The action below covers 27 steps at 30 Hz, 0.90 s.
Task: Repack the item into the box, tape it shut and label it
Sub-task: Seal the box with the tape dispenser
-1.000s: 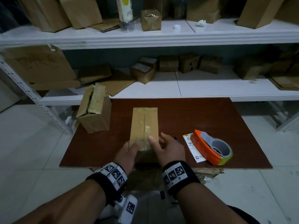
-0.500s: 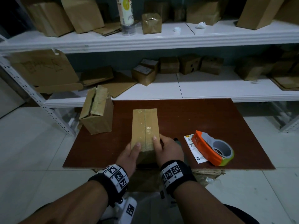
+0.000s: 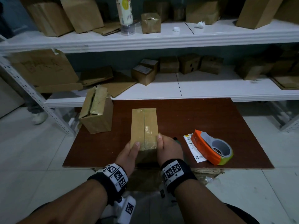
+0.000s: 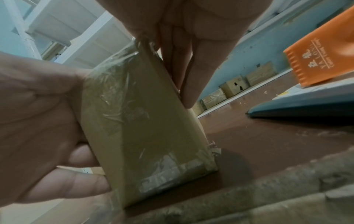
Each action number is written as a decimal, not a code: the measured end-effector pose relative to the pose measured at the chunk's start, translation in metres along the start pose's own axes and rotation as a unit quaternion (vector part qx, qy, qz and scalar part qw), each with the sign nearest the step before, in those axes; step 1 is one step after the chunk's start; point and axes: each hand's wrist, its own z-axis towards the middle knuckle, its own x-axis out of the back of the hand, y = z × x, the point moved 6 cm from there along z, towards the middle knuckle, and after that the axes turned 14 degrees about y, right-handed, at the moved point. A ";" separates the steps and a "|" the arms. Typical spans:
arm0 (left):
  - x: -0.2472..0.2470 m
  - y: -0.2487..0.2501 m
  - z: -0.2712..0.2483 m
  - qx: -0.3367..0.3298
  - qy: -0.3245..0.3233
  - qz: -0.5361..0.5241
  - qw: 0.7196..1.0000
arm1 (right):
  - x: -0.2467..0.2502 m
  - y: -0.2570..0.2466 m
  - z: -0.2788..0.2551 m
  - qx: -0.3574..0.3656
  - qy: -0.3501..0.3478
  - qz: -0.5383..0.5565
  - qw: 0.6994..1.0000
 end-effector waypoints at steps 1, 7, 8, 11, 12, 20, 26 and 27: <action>0.000 -0.004 0.003 -0.001 0.001 0.000 1.000 | 0.000 0.002 0.000 -0.002 0.004 0.001 1.000; 0.000 -0.028 0.018 0.008 0.013 0.019 1.000 | -0.006 0.019 -0.002 -0.055 -0.037 0.050 0.997; 0.000 -0.030 0.020 0.008 0.015 0.025 1.000 | -0.005 0.019 -0.003 -0.064 -0.033 0.073 0.995; 0.001 -0.018 0.012 -0.011 0.016 0.067 0.998 | -0.004 0.019 -0.010 -0.069 -0.030 0.148 0.986; 0.001 -0.012 0.009 -0.026 0.016 0.085 0.996 | -0.007 0.018 -0.012 -0.048 -0.049 0.143 0.987; 0.004 -0.006 0.008 -0.073 0.001 0.113 0.991 | -0.010 0.017 -0.010 0.033 -0.131 0.045 0.990; 0.013 -0.017 0.015 -0.003 0.021 -0.030 0.999 | -0.012 0.015 -0.009 0.068 -0.157 0.034 0.985; 0.016 -0.021 0.018 0.034 0.041 -0.080 0.995 | -0.011 0.015 -0.010 0.064 -0.142 0.060 0.986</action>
